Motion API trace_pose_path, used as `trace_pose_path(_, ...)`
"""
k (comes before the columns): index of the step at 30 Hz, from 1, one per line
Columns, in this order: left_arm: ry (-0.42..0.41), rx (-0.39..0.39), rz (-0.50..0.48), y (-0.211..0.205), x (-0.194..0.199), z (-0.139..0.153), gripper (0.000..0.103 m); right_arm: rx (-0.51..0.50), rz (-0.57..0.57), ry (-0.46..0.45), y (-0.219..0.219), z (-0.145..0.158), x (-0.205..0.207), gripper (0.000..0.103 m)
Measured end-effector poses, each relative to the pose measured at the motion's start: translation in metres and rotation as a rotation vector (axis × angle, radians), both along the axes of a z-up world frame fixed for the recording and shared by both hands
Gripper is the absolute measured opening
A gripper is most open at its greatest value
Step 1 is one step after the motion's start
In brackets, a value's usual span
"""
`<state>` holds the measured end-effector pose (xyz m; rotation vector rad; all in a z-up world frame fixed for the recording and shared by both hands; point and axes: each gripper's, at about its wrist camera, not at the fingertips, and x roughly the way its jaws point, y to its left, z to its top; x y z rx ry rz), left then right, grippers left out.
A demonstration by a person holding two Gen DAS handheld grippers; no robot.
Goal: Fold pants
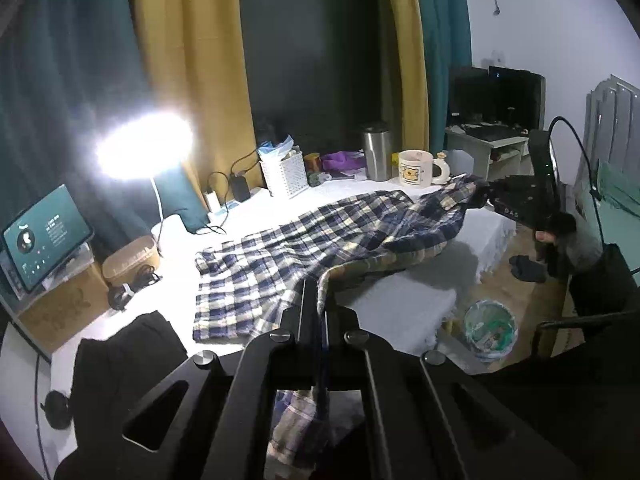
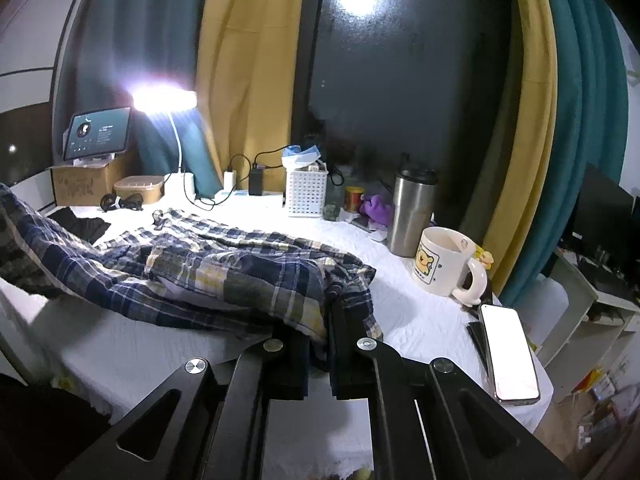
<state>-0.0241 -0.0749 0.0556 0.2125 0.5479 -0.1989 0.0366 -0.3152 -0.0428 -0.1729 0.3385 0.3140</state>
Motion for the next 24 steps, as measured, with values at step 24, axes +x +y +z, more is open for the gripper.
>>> trace_pose_path(24,-0.030,0.092,-0.012,0.062,0.136,0.009,0.000,0.033,-0.059,0.046,0.035,0.037,0.108,0.006)
